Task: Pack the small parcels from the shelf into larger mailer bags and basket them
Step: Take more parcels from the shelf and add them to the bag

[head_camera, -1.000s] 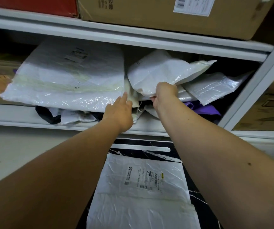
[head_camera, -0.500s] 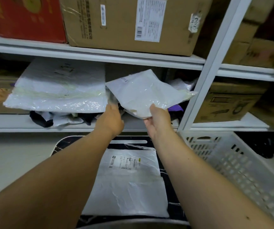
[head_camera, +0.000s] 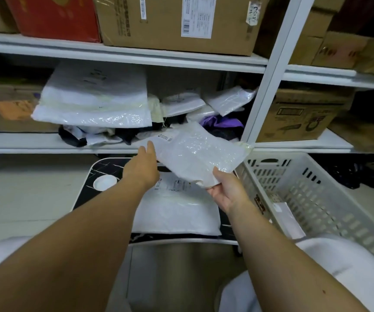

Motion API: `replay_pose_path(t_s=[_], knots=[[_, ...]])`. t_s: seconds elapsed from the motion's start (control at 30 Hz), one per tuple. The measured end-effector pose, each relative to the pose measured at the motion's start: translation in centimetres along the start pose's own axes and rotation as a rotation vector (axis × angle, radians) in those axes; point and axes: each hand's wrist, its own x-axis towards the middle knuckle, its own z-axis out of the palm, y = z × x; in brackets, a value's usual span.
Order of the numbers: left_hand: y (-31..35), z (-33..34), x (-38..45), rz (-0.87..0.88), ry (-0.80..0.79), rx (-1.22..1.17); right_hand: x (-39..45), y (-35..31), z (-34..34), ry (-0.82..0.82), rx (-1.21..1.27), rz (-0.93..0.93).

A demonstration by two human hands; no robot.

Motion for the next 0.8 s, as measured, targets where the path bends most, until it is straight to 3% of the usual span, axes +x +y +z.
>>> replay_pose_path(t_s=[0.23,0.4,0.57,0.67,0.73,0.8], knots=[[-0.3,0.8,-2.0,0.045,-0.044,0.338,-0.5,2.2,-3.4,-0.024,-0.075,0.185],[-1.5,2.9,-2.1,0.011,-0.066,0.168,0.6,2.4,-6.0,0.027,-0.187,0.252],[-1.9,5.5,-1.9,0.046,0.024,0.037,3.5,1.9,-7.2,0.236,-0.872,0.297],[-1.9,6.4,-1.4,0.085,0.083,0.050,4.3,2.5,-6.3,0.368,-1.407,0.150],[-1.5,7.0,-0.8,0.132,0.087,0.063,4.0,3.1,-4.9,0.523,-1.735,-0.141],[-0.8,7.6,-0.2,0.199,0.102,0.067,3.7,4.1,-2.9,0.415,-1.918,-0.493]])
